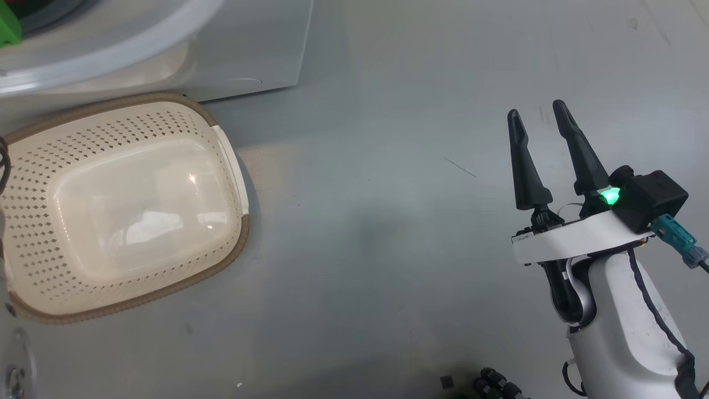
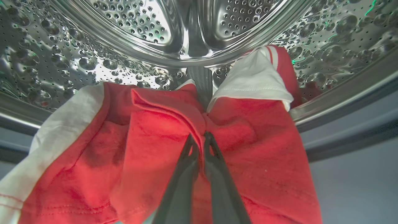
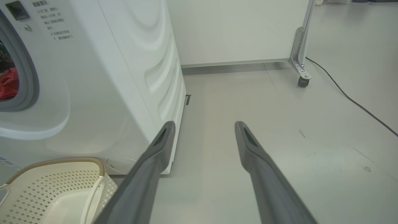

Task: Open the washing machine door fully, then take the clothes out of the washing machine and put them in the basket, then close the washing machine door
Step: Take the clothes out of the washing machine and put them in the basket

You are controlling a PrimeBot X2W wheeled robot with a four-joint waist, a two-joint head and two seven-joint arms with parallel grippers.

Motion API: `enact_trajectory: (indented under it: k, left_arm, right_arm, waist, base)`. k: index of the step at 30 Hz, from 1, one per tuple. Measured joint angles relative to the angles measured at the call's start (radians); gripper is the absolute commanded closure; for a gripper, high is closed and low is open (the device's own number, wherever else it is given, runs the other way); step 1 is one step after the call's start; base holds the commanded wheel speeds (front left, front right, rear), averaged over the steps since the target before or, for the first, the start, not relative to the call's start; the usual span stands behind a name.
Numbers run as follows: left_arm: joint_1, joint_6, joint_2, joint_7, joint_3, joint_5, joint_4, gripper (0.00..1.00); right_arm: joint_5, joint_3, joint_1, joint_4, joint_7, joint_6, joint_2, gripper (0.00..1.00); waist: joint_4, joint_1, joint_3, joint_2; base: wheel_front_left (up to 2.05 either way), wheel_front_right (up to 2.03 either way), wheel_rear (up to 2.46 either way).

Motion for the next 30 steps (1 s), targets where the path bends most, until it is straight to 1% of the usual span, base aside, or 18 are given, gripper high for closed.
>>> enact_trajectory:
  k: [8, 14, 17, 24, 25, 30]
  left_arm:
    - [0.059, -0.043, -0.013, -0.088, -0.013, 0.0, 0.021, 1.0]
    - [0.115, -0.07, -0.045, -0.146, -0.022, -0.016, 0.035, 1.0]
    - [0.13, -0.079, -0.063, -0.17, -0.023, -0.036, 0.037, 1.0]
    - [0.187, -0.088, -0.064, -0.237, -0.041, -0.033, 0.037, 1.0]
    - [0.211, -0.096, -0.066, -0.255, -0.056, -0.026, 0.037, 1.0]
    - [0.274, -0.104, -0.089, -0.304, -0.088, -0.017, 0.036, 1.0]
  right_arm:
    - [-0.009, -0.011, 0.001, 0.014, 0.0, 0.0, 0.0, 0.0]
    - [-0.019, -0.02, 0.004, 0.026, 0.0, 0.0, 0.0, 0.0]
    - [-0.02, -0.026, 0.018, 0.029, 0.0, 0.0, 0.0, 0.0]
    - [-0.028, -0.029, 0.039, 0.044, 0.0, 0.0, 0.0, 0.0]
    - [-0.028, -0.035, 0.045, 0.045, 0.0, 0.0, 0.0, 0.0]
    - [-0.029, -0.038, 0.068, 0.059, 0.0, 0.0, -0.001, 0.0]
  waist:
    - [0.02, 0.0, -0.046, 0.0]
    - [0.037, 0.0, -0.089, 0.0]
    - [0.047, 0.0, -0.111, 0.0]
    - [0.068, 0.0, -0.157, 0.0]
    - [0.075, 0.0, -0.174, 0.0]
    - [0.094, 0.0, -0.214, 0.0]
  base:
    - [0.0, 0.0, 0.0]
    - [0.0, 0.0, 0.0]
    - [0.0, 0.0, 0.0]
    - [0.0, 0.0, 0.0]
    - [0.0, 0.0, 0.0]
    - [0.0, 0.0, 0.0]
